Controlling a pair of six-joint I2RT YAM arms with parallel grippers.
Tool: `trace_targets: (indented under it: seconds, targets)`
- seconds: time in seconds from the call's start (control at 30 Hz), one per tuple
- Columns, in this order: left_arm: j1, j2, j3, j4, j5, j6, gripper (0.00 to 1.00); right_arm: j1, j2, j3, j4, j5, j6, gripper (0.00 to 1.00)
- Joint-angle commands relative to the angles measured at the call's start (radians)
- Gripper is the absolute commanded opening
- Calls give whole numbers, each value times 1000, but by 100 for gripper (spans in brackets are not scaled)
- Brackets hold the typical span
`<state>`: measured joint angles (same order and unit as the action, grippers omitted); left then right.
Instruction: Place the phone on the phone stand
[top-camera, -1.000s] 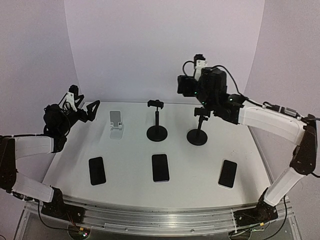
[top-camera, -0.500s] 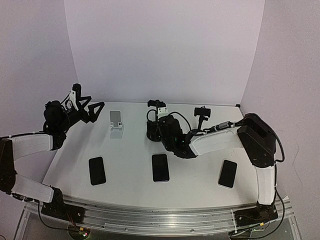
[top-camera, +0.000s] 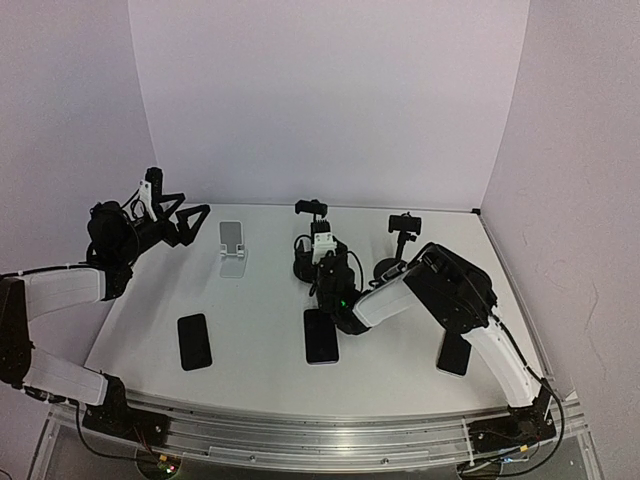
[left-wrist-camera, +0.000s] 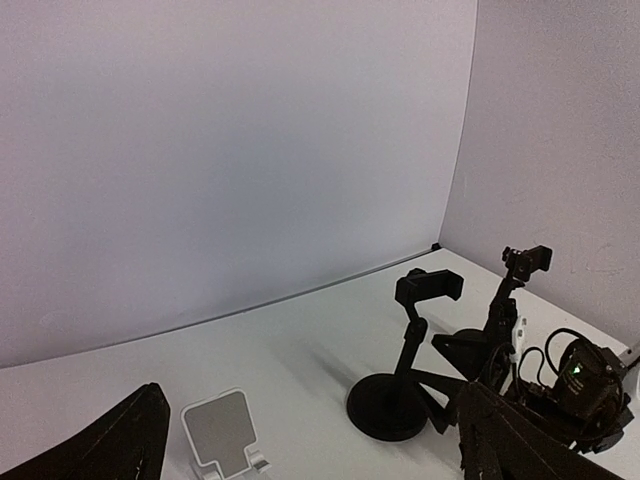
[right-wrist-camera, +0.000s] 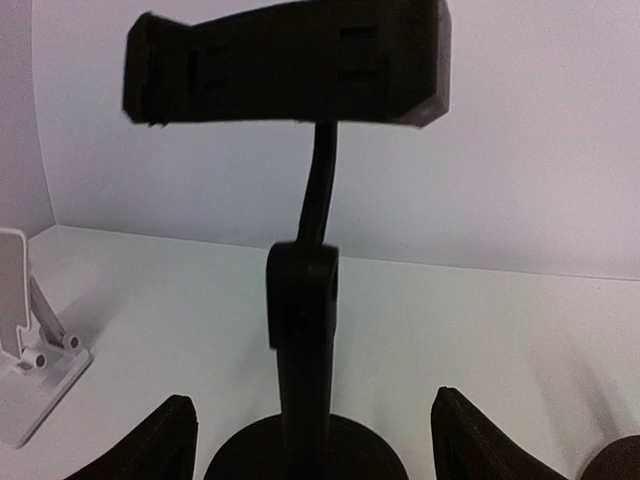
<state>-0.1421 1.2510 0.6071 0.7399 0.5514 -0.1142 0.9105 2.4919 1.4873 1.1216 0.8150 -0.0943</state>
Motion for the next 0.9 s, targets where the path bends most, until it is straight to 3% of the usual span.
trace_targets:
  seconds: [0.0,0.43,0.6,0.77,0.87]
  targets:
    - [-1,5,39,28,17,-27,100,-39,34,114,124,1,-60,78]
    - [-1,22,55,30,7,-19,99,-72,113,220,120,-173,-95,44]
    - [-1,21,57,29,8,-19,99,-72,109,201,118,-172,-99,30]
    - [-2,19,56,25,6,-18,100,-66,69,158,118,-221,-122,9]
    - [-1,19,55,25,5,-20,100,-50,27,113,117,-266,-151,3]
